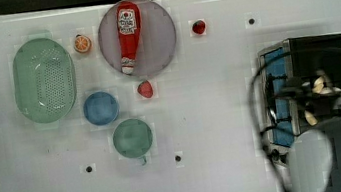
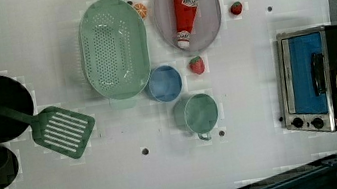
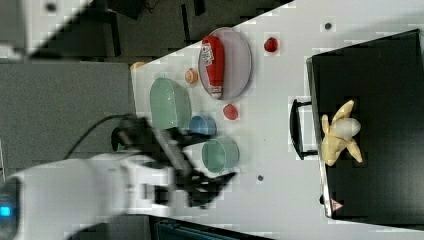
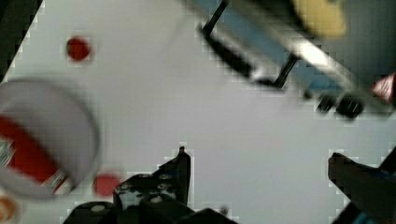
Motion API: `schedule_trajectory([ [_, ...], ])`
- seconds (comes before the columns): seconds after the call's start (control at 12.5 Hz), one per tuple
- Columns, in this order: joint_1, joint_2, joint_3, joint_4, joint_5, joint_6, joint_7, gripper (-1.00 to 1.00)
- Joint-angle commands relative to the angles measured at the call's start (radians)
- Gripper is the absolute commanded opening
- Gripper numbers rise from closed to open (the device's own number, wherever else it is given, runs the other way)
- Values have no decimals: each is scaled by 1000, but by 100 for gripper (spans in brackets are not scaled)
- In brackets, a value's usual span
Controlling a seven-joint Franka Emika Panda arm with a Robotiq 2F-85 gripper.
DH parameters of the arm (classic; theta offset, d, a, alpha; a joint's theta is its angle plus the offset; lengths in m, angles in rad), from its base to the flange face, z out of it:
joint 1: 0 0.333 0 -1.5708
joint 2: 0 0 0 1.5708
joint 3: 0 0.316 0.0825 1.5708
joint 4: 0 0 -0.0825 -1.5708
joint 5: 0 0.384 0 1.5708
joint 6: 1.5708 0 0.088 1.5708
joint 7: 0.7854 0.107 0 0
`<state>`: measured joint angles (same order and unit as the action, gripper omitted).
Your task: Pick banana from oven and place on table.
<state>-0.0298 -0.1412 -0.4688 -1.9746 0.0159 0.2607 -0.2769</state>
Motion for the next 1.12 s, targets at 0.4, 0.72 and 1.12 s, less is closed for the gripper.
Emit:
schedule_trajectory([
  [0.4,-20,214,-135,22,-17,253,-433,100],
  [0.72,-30,326,-166,11,56,324,-433,100],
  [1.12,-44,360,-167,-32,97,361,-433,70],
])
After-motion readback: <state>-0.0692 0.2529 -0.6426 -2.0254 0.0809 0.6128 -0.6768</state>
